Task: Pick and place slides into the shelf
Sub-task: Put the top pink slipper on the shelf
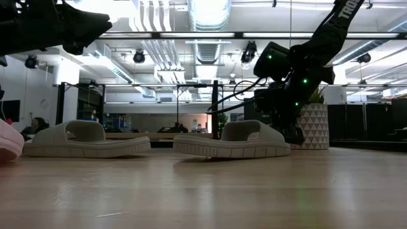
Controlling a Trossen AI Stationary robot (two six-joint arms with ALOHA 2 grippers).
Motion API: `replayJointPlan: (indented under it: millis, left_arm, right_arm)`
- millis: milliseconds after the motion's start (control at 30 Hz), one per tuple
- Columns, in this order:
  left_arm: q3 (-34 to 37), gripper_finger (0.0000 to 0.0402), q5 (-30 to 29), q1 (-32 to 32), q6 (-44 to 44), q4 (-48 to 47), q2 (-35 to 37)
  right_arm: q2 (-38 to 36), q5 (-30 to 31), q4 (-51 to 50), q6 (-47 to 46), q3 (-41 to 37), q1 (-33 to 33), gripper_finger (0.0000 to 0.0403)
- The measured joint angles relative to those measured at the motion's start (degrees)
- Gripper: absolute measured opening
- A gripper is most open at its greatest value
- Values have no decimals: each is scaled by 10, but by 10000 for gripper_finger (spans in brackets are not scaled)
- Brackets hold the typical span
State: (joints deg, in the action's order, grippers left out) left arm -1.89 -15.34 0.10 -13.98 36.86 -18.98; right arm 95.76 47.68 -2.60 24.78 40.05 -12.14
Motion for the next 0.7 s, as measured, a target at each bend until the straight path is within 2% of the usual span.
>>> replayJointPlan:
  millis: [233, 500, 700]
  left_arm:
    - [0, 178, 0, 0, 0, 0, 0]
    - [0, 178, 0, 0, 0, 1, 0]
    - [0, 178, 0, 0, 0, 1, 0]
  right_arm:
    - [-33, 23, -4, -5, 4, 4, 10]
    - [-125, 39, -22, -33, 35, 23, 10]
    - [-179, 141, -102, -38, 70, 49, 9]
